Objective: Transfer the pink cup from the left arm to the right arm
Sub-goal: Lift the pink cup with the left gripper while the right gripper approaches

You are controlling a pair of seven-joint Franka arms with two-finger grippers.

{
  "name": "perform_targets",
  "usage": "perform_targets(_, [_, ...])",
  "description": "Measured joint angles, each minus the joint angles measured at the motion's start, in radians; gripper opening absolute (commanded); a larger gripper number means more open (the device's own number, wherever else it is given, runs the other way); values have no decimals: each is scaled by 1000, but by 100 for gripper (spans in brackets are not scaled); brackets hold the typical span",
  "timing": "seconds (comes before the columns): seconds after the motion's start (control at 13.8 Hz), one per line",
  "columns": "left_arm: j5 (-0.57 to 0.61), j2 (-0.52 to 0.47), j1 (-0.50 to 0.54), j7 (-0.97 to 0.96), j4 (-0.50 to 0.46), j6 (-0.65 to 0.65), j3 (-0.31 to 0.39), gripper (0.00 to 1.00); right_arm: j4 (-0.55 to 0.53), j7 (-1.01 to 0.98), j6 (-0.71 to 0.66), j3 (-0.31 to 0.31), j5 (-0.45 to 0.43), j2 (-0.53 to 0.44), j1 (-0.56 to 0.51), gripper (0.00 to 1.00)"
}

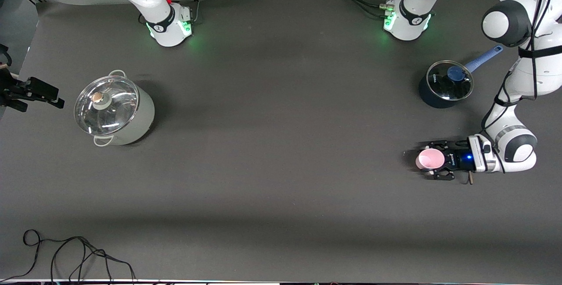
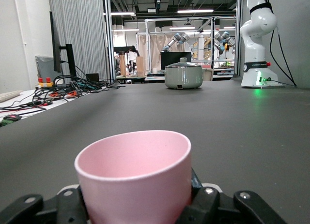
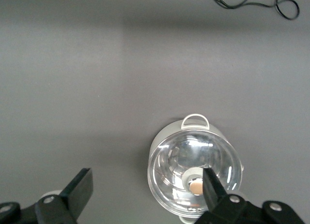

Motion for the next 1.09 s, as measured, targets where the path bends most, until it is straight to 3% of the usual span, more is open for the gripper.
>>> perform_targets(0.58, [-1,-1,-40,0,17,-3,-21,0,11,591,-15,4,13,-4,9,100])
perform_targets(1.09, [-8,-4,-90,0,54,111,-213,0,34,626,-42,4,16,-5,9,100])
